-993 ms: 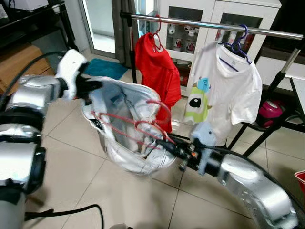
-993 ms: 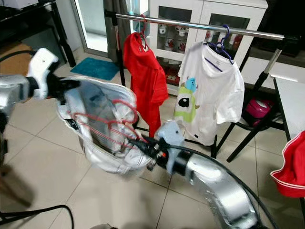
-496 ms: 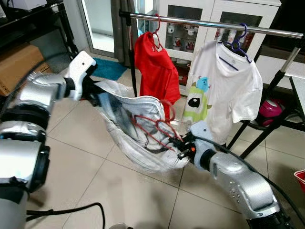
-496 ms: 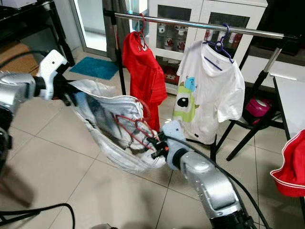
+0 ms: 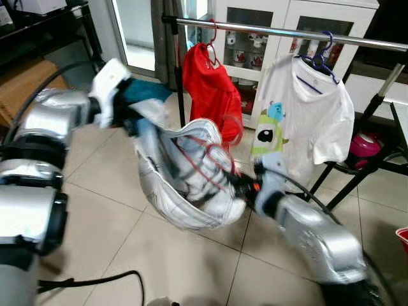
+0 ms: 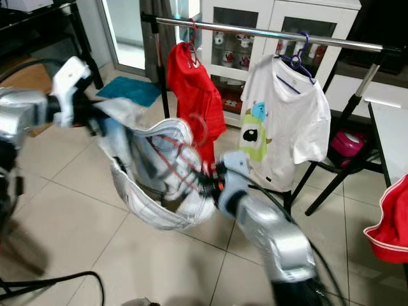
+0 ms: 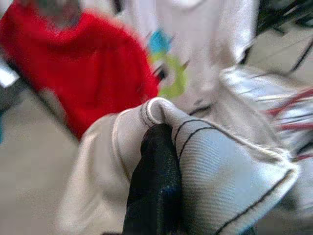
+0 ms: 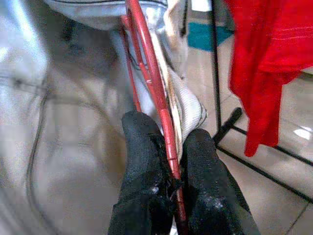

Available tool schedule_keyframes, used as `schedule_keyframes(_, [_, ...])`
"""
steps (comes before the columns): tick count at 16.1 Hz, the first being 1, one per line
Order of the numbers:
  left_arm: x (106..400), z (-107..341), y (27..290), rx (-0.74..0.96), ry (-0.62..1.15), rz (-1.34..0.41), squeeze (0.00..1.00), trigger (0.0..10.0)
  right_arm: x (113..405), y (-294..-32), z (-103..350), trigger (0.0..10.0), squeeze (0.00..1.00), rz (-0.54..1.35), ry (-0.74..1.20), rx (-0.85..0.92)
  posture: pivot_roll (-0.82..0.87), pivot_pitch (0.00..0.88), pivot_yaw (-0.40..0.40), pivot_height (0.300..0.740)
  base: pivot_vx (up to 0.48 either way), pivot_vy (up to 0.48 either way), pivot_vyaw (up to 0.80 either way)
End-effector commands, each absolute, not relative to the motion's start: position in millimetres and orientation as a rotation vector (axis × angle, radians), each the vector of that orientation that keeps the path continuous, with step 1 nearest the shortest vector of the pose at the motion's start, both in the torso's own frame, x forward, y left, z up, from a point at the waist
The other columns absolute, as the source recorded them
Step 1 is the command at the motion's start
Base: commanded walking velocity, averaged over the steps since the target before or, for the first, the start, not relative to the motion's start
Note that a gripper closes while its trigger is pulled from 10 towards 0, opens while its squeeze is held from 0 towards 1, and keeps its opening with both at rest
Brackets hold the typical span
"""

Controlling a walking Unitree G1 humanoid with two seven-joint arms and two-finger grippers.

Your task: Hang hanger

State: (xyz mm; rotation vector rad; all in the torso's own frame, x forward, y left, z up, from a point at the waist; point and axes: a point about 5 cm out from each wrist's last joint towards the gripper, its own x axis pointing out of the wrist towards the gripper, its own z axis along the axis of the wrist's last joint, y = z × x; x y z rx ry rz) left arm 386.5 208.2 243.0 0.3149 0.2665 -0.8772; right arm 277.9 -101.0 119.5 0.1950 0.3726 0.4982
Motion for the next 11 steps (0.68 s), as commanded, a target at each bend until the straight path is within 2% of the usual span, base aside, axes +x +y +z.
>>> schedule_keyframes(1, [383.6, 256.8, 204.9, 0.304, 0.195, -0.909, 0.00, 0.0, 285.7, -108.6, 126.4, 0.0, 0.00, 0.425, 0.342, 0.234, -0.11, 0.000, 0.100, 0.740, 0.000, 0.000, 0.00])
schedule_keyframes(3, [365.0, 253.1, 202.0, 0.291, 0.155, -0.949, 0.00, 0.0, 298.1, -126.2, 139.9, 0.0, 0.00, 0.281, 0.259, 0.397, -0.10, 0.000, 0.085, 0.740, 0.000, 0.000, 0.00])
schedule_keyframes(6, [345.3, 254.4, 187.4, 0.312, 0.039, -1.022, 0.00, 0.0, 305.2, -126.1, 151.9, 0.0, 0.00, 0.302, 0.205, 0.481, -0.09, 0.000, 0.066, 0.740, 0.000, 0.000, 0.00])
schedule_keyframes(7, [341.0, 249.2, 184.9, 0.330, 0.054, -1.018, 0.00, 0.0, 308.1, -123.3, 158.2, 0.0, 0.00, 0.319, 0.179, 0.511, -0.09, 0.000, 0.061, 0.740, 0.000, 0.000, 0.00])
schedule_keyframes(9, [335.2, 215.0, 198.5, 0.482, 0.209, -0.950, 0.00, 0.0, 312.9, -122.5, 174.7, 0.0, 0.00, 0.342, 0.100, 0.557, -0.09, 0.000, 0.059, 0.740, 0.000, 0.000, 0.00])
schedule_keyframes(10, [332.9, 202.1, 204.4, 0.501, 0.272, -0.923, 0.00, 0.0, 314.1, -123.4, 181.0, 0.0, 0.00, 0.353, 0.068, 0.565, -0.09, 0.000, 0.059, 0.740, 0.000, 0.000, 0.00])
schedule_keyframes(11, [331.1, 172.4, 222.6, 0.564, 0.399, -0.813, 0.00, 0.0, 313.2, -125.0, 193.8, 0.0, 0.00, 0.396, 0.010, 0.561, -0.09, 0.000, 0.059, 0.740, 0.000, 0.000, 0.00])
